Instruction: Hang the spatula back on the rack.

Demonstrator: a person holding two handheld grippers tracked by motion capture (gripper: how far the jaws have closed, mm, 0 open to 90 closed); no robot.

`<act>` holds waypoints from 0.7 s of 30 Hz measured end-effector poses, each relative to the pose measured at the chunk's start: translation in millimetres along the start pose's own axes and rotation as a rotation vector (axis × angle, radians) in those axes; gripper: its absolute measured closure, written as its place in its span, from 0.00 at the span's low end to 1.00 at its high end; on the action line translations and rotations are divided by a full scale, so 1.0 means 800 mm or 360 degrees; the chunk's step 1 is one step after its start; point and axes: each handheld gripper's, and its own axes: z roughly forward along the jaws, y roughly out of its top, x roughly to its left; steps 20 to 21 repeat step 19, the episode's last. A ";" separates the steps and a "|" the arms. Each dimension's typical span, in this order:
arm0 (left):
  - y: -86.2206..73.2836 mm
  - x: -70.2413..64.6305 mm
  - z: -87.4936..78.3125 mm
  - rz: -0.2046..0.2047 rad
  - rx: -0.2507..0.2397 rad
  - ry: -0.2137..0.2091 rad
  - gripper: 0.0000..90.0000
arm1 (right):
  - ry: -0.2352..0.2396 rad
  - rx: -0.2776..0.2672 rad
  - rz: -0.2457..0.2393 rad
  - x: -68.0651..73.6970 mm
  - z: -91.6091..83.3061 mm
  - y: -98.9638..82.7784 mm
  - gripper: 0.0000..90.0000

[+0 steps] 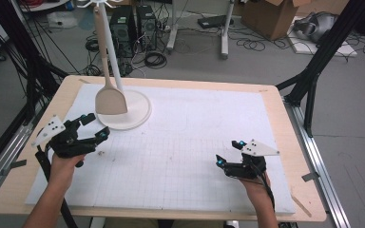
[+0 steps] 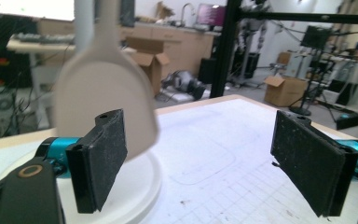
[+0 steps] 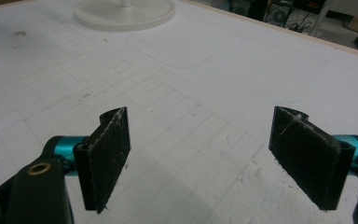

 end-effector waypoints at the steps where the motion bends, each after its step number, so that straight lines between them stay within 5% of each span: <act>1: -0.003 -0.002 -0.001 -0.0007 0.0001 -0.0012 0.21 | -0.0012 -0.0004 -0.0007 -0.001 -0.002 -0.001 0.22; 8: -0.044 -0.022 -0.010 -0.0004 0.0158 -0.0140 0.22 | -0.0073 -0.0021 0.0033 -0.002 -0.009 -0.013 0.22; 21: -0.066 -0.031 0.001 0.0007 0.0233 -0.0160 0.21 | -0.0129 -0.0031 0.0073 -0.002 -0.018 -0.028 0.22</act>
